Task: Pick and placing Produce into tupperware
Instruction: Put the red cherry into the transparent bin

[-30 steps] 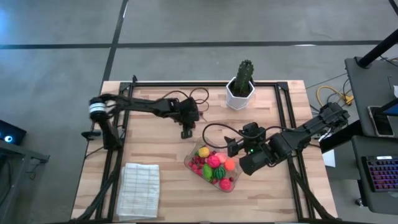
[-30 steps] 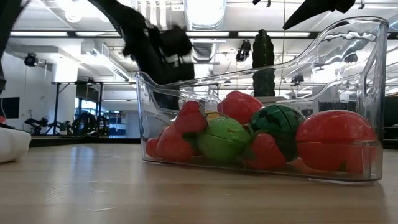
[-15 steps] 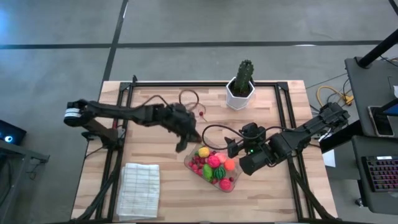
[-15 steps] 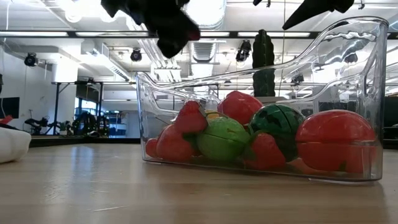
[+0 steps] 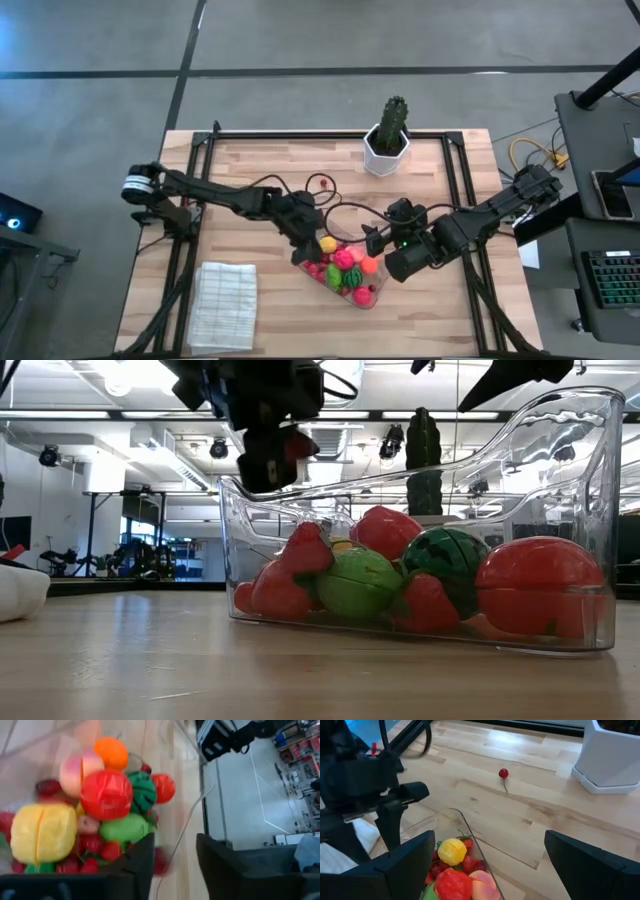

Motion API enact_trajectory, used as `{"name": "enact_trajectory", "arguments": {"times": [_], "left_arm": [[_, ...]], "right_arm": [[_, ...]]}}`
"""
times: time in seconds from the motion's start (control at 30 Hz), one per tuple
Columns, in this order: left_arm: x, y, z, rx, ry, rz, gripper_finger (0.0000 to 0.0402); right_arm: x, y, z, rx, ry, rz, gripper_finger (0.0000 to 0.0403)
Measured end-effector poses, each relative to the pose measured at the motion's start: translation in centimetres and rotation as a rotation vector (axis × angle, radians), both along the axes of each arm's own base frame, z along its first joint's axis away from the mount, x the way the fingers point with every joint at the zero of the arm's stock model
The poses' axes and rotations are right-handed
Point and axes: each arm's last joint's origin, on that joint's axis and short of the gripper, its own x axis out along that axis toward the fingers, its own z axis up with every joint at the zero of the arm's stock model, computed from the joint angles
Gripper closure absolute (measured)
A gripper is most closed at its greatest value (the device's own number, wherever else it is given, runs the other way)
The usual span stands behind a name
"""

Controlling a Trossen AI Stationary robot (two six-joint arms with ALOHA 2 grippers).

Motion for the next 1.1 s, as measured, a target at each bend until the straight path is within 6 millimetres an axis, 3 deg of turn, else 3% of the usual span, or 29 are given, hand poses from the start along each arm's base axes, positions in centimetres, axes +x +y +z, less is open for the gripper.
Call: {"name": "enact_trajectory", "arguments": {"times": [0.17, 0.33, 0.57, 0.73, 0.9, 1.1], "left_arm": [[-0.1, 0.7, 0.9, 0.032, -0.053, 0.061, 0.0226], [-0.4, 2.7, 2.2, 0.133, -0.129, 0.081, 0.0206], [-2.2, 7.4, 4.3, 0.492, -0.284, -0.007, 0.0206], [-3.2, 10.4, 2.3, 0.696, -0.278, -0.067, 0.0206], [-3.0, 13.2, -1.4, 0.603, -0.094, 0.035, 0.0206], [-2.6, 16.2, -3.1, 0.489, 0.043, 0.219, 0.0206]], "right_arm": [[-0.1, 0.1, -0.1, 0.001, 0.004, 0.006, 0.0035], [-0.1, 0.1, -0.3, -0.001, 0.010, 0.005, 0.0035], [-0.1, 0.1, -0.5, -0.003, 0.017, 0.004, 0.0035], [-0.2, 0.1, -0.6, 0.011, 0.005, -0.014, 0.0035], [-0.2, 0.0, -0.7, 0.030, -0.013, -0.041, 0.0035], [-0.1, -0.1, -0.7, 0.029, -0.016, -0.048, 0.0035]]}}
